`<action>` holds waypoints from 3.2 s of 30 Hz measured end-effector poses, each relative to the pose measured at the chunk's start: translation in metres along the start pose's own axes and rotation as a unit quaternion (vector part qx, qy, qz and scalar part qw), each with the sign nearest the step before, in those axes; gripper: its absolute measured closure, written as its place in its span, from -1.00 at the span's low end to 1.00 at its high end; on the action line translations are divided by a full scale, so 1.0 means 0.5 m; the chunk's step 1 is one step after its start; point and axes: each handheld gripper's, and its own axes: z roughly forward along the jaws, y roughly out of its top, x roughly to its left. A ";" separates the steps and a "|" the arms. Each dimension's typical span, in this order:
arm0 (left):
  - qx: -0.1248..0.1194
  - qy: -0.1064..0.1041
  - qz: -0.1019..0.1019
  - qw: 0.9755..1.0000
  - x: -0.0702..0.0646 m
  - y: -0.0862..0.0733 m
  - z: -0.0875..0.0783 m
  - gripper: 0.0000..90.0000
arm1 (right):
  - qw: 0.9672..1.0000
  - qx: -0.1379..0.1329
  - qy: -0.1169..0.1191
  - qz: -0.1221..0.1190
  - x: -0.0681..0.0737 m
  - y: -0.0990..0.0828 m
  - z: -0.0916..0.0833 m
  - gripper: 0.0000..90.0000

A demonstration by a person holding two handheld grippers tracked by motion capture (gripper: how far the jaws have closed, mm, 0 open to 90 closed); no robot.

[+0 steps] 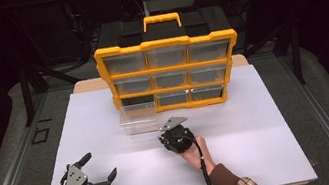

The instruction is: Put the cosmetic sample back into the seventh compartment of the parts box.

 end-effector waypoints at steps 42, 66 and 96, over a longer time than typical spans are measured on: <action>-0.003 0.001 0.003 1.000 0.000 -0.001 -0.005 -1.00 | 0.999 -0.029 -0.022 0.016 -0.059 -0.007 -0.054 0.79; -0.003 -0.003 0.004 1.000 0.000 -0.001 -0.002 -1.00 | 0.998 -0.050 -0.034 0.026 -0.086 0.011 -0.073 0.80; -0.007 -0.003 0.001 1.000 -0.001 -0.002 -0.004 -1.00 | 0.997 -0.059 -0.048 0.014 -0.112 0.065 -0.092 0.80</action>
